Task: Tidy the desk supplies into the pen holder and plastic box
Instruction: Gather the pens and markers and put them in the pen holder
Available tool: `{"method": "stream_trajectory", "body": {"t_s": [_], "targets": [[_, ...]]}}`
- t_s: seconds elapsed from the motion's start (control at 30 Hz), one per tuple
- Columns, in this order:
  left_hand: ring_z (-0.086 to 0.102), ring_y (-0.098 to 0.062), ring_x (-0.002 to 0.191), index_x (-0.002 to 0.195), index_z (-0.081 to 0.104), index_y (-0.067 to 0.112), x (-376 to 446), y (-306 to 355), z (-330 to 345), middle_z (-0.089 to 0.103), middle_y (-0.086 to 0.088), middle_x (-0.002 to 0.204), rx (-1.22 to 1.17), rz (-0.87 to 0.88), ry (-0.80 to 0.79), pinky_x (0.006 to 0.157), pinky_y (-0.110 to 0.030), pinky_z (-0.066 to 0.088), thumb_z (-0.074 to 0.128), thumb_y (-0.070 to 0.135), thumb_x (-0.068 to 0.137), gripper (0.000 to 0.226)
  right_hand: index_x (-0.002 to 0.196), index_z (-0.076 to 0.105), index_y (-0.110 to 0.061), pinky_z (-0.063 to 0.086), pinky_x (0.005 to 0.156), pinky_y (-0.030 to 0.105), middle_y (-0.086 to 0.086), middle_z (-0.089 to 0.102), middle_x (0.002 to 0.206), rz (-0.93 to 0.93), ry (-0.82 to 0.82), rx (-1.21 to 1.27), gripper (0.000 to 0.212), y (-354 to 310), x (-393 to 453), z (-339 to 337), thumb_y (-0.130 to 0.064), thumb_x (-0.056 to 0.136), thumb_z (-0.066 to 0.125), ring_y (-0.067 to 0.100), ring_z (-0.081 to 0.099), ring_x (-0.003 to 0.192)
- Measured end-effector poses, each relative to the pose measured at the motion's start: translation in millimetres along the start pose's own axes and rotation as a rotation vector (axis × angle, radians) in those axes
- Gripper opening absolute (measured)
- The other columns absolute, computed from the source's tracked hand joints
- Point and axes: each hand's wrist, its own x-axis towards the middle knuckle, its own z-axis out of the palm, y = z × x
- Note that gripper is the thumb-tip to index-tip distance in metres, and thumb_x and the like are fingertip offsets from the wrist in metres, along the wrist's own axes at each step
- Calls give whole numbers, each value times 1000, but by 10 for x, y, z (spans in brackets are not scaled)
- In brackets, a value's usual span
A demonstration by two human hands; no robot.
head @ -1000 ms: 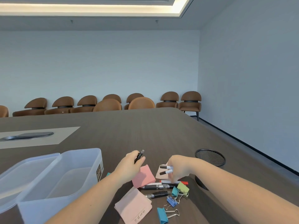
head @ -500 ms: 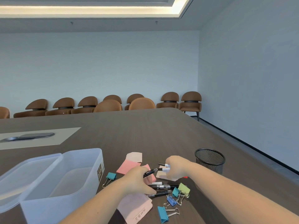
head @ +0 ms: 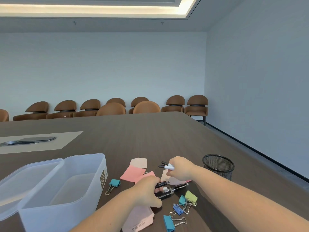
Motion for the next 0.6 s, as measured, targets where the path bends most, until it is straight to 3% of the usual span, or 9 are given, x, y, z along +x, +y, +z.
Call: {"method": "stream_trajectory", "body": {"t_s": [0.1, 0.23, 0.37, 0.5, 0.6], "targets": [[45, -17, 79, 87, 48, 19, 31, 15, 14, 48, 1, 86, 4, -5, -8, 63, -26, 37, 66, 21, 75, 22, 64, 33, -26, 28, 53, 19, -5, 38, 68, 15, 16, 25, 37, 33, 6, -19, -29, 95, 53, 15, 46, 67], [42, -15, 76, 76, 40, 24, 56, 55, 19, 39, 6, 74, 34, -9, -30, 56, -22, 32, 62, 25, 80, 22, 67, 38, -23, 34, 59, 21, -5, 39, 69, 46, 34, 92, 32, 66, -8, -79, -28, 94, 55, 13, 45, 65], [44, -19, 83, 91, 42, 19, 65, 57, -9, 46, -1, 88, 53, -21, -6, 70, -28, 37, 54, 20, 87, 13, 89, 49, -12, 40, 74, 31, -1, 44, 73, 63, 61, 170, 16, 88, -22, -163, -26, 93, 56, 21, 49, 81], [47, -20, 85, 97, 46, 19, 97, -14, -25, 48, -2, 92, -43, -67, 34, 76, -31, 39, 49, 28, 94, 9, 82, 48, -14, 38, 72, 31, -2, 42, 71, 78, 94, 190, 20, 108, 1, -211, -28, 93, 55, 20, 48, 79], [46, -20, 81, 101, 44, 18, 94, -46, -87, 46, 3, 81, -174, -67, 91, 73, -30, 37, 44, 29, 98, 12, 89, 49, -12, 37, 69, 30, -1, 43, 72, 99, 146, 275, 24, 118, 42, -218, -35, 95, 52, 18, 48, 78]]}}
